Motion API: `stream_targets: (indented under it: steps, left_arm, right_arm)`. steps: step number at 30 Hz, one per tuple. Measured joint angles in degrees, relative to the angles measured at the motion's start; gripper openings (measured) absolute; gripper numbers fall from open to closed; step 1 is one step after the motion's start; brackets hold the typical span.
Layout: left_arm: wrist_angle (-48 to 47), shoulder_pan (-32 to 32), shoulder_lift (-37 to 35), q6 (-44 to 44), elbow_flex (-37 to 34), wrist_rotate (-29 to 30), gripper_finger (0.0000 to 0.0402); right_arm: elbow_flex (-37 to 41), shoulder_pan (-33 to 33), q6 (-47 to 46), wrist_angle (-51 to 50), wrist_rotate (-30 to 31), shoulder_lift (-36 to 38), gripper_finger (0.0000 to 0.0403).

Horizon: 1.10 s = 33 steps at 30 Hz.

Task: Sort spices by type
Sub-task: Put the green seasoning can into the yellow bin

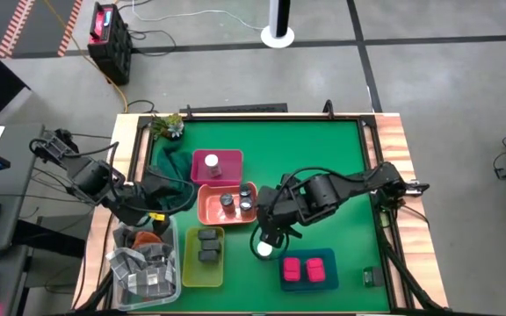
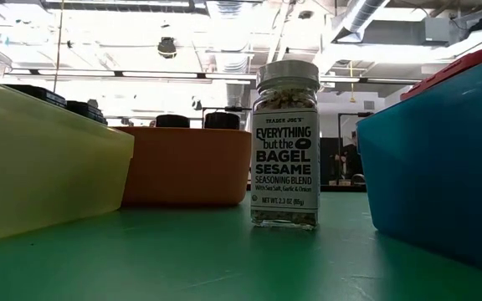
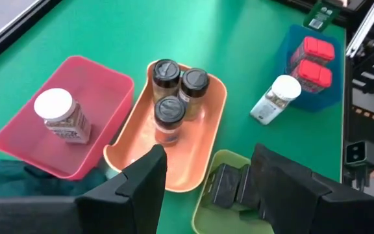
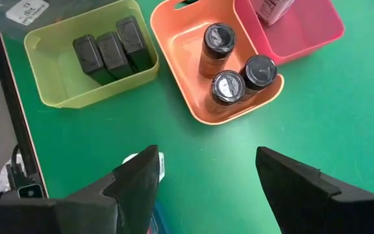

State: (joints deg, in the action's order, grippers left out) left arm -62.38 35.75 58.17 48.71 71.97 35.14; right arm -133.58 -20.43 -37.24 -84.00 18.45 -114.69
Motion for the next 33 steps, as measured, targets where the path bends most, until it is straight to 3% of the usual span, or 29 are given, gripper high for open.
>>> stream_targets:
  steps: [3, 7, 13, 18, 29, 33]
  left_arm:
    - [-0.2, 0.0, -0.1, 0.0, 0.0, 0.0, 0.0212]
    - [-0.2, 0.0, -1.2, 0.6, 0.0, -0.6, 0.0212]
    - [-0.3, 0.9, -3.6, 0.8, 0.0, -0.7, 0.0212]
    - [-1.6, 0.9, -4.2, 0.4, 0.0, -0.8, 0.0212]
    - [-1.4, 0.8, -4.2, -2.9, 0.0, 2.0, 0.0212]
    - [-0.9, 0.8, -4.2, -2.5, 0.0, 2.6, 0.0212]
  right_arm:
    - [0.0, 0.0, -0.4, -0.5, -1.0, 0.0, 0.0282]
    - [1.5, -1.8, -4.0, -6.4, -8.5, 0.3, 0.0282]
    - [11.7, -5.7, -9.0, -6.0, -16.4, 5.1, 0.0282]
    - [24.7, -10.0, -14.1, -5.8, -24.3, 8.9, 0.0282]
    - [49.9, -19.7, -51.4, 0.3, -39.5, 27.8, 0.0282]
    - [58.8, -23.0, -66.8, 8.9, -39.3, 34.6, 0.0282]
